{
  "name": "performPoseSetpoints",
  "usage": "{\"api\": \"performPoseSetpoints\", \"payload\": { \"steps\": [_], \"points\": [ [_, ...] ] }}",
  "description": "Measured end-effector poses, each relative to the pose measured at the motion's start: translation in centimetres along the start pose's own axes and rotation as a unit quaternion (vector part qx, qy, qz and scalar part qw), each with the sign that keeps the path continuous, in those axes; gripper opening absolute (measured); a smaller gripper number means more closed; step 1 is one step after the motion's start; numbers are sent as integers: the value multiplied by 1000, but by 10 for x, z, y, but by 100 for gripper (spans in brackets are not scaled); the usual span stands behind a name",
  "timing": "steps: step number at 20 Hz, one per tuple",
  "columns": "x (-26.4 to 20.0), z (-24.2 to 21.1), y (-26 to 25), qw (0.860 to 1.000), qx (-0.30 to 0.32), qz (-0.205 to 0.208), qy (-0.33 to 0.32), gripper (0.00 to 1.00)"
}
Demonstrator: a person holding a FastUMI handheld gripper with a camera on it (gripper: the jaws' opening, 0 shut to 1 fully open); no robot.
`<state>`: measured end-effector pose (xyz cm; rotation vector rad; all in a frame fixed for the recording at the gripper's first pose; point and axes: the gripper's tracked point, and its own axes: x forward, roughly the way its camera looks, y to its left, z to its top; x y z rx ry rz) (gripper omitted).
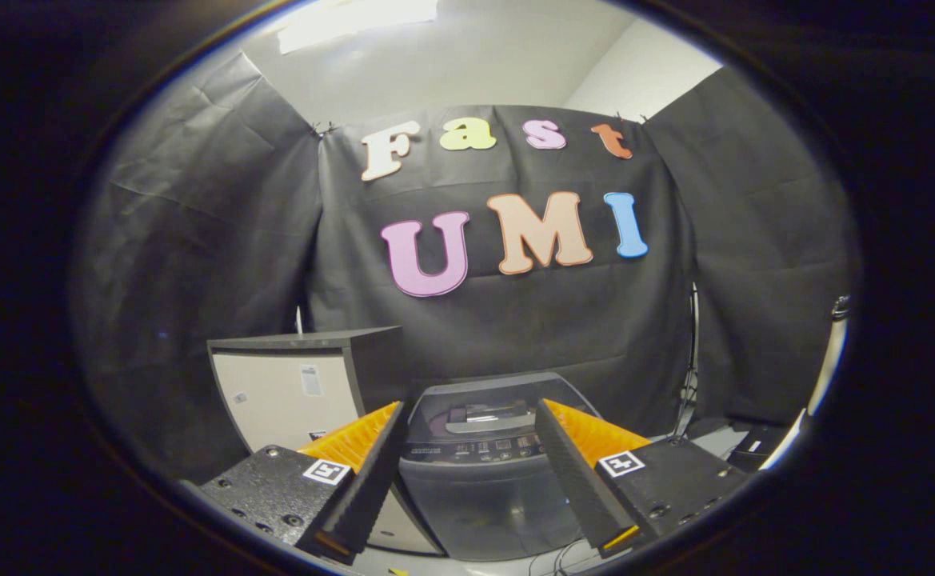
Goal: Put the clothes into the washing machine and then close the washing machine lid.
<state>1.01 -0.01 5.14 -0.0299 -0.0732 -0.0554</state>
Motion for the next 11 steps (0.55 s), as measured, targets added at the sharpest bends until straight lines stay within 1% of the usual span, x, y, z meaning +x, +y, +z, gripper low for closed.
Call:
{"api": "performPoseSetpoints", "payload": {
  "steps": [8, 11],
  "points": [
    [-2, -2, 5, 1000, -1, 10, 3, 97],
    [-4, 1, 4, 1000, 0, 7, -1, 97]
  ]
}}
